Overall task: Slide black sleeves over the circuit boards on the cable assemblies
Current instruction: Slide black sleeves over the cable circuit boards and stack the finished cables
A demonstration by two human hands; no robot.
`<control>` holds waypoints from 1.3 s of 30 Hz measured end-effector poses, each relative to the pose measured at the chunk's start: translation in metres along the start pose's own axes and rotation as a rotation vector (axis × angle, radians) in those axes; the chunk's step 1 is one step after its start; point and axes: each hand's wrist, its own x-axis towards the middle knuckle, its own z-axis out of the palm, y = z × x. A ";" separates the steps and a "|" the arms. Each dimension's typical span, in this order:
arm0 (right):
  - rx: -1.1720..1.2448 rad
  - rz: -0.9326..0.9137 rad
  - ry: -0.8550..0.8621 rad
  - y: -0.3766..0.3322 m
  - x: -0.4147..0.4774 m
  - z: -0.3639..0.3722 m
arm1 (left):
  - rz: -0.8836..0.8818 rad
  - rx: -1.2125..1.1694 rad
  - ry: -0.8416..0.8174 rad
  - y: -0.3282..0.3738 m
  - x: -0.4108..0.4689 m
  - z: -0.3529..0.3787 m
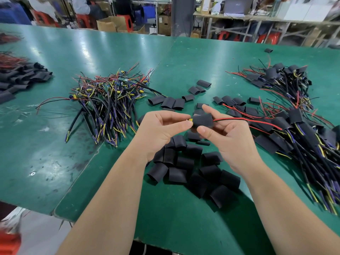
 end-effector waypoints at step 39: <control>0.753 0.132 0.048 -0.003 0.003 -0.002 | 0.065 -0.129 -0.015 -0.004 0.003 0.005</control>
